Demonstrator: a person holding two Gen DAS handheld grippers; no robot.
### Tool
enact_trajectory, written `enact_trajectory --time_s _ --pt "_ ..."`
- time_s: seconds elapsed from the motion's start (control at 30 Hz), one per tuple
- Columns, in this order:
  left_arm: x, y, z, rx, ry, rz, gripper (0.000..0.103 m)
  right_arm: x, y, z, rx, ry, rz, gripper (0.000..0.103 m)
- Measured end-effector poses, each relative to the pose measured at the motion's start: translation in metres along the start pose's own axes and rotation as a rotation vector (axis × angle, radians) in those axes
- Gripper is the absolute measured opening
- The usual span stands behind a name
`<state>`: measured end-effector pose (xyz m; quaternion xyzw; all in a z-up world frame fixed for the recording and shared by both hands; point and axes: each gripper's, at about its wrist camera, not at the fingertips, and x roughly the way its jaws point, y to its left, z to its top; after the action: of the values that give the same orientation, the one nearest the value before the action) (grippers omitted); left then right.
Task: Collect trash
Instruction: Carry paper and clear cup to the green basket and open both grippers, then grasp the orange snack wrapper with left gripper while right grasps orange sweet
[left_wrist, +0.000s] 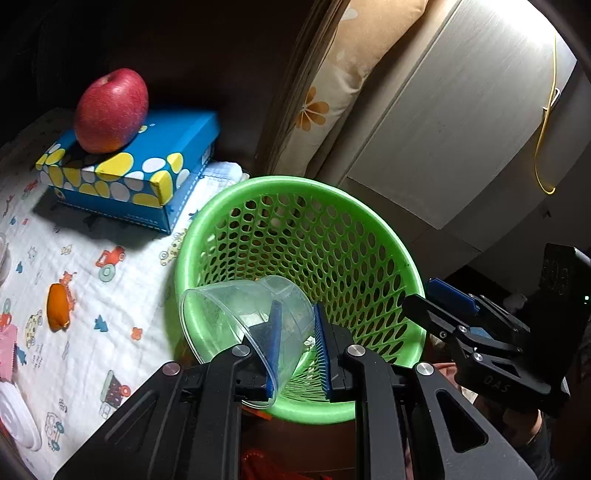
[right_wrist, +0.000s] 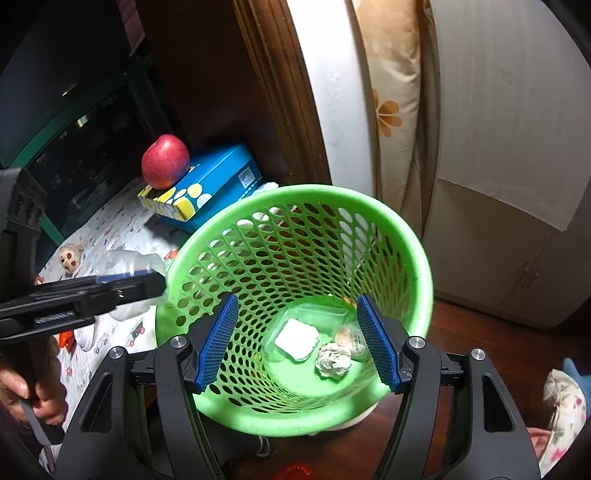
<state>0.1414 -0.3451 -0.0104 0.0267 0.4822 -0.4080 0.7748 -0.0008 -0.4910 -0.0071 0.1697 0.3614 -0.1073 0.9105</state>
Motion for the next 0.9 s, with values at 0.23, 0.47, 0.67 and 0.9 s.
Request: enact_trajectory --time_s 0.23,0.47,0.67,0.9 --pt "0.026 -0.009 -0.002 0.01 0.05 -0.038 0.024 -0.008 -0.013 -0.001 0.034 -0.015 -0.008 0.067" --pt "0.032 -0.008 -0.011 -0.004 0.077 -0.058 0.053 -0.009 -0.012 -0.003 0.035 -0.017 0.001 0.067" --pt "0.021 0.001 -0.019 -0.015 0.073 -0.046 0.053 -0.013 -0.007 -0.002 0.029 -0.029 0.01 0.067" --pt "-0.01 0.026 -0.033 -0.054 0.003 0.043 0.058 -0.01 0.006 -0.001 0.006 -0.023 0.022 0.07"
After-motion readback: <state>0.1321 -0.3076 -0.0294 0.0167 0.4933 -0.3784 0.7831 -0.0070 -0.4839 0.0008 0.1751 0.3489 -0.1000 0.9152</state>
